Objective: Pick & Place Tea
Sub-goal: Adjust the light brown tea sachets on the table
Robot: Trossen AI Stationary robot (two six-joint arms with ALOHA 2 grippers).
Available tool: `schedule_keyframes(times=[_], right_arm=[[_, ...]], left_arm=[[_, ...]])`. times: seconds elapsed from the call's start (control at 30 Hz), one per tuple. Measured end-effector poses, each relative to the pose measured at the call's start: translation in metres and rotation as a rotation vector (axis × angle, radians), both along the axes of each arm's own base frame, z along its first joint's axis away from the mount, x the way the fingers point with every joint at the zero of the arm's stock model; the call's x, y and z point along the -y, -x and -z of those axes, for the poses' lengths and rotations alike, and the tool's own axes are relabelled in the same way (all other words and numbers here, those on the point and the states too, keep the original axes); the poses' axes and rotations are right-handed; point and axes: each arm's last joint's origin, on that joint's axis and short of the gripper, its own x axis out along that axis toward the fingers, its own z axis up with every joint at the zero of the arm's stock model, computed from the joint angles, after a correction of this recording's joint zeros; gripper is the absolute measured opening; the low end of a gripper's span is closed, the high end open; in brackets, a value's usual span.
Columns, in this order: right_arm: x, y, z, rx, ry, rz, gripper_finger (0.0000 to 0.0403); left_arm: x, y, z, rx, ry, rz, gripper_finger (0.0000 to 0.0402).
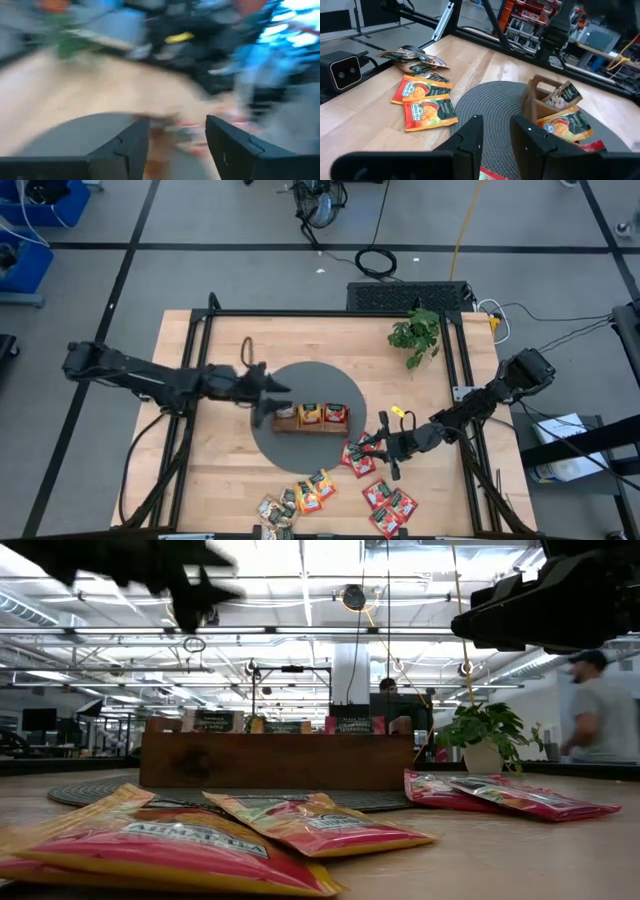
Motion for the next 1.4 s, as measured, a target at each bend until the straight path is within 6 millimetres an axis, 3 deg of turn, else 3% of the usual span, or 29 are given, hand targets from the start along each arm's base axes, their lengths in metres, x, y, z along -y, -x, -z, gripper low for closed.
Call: schedule_keyframes(times=[0.13,0.3,0.53,0.73,0.9,1.17,1.4], right_arm=[[0.0,0.001,0.002,-0.024,-0.031,0.007,0.0084],[0.0,0.001,0.002,-0.033,-0.077,0.015,0.0084],[-0.001,0.001,0.001,-0.024,-0.088,0.014,0.0084],[-0.001,0.001,0.0,-0.019,-0.092,0.015,0.0084],[-0.001,0.0,-0.001,-0.009,-0.096,0.014,0.0084],[-0.002,0.0,-0.005,0.033,-0.074,0.006,0.0084],[-0.002,0.0,-0.005,0.038,-0.057,0.003,0.0084]], left_arm=[[0.056,0.013,0.01,-0.071,0.042,0.151,0.0136],[0.139,0.017,0.035,-0.148,0.007,0.187,0.0019],[0.25,-0.015,0.059,-0.262,-0.002,0.337,0.0005],[0.309,-0.041,0.076,-0.496,0.052,0.41,0.0008],[0.33,-0.056,0.081,-0.655,0.122,0.434,0.0008],[0.319,-0.066,0.096,-0.83,0.218,0.276,0.0006],[0.299,-0.074,0.105,-0.927,0.164,0.191,0.0007]])
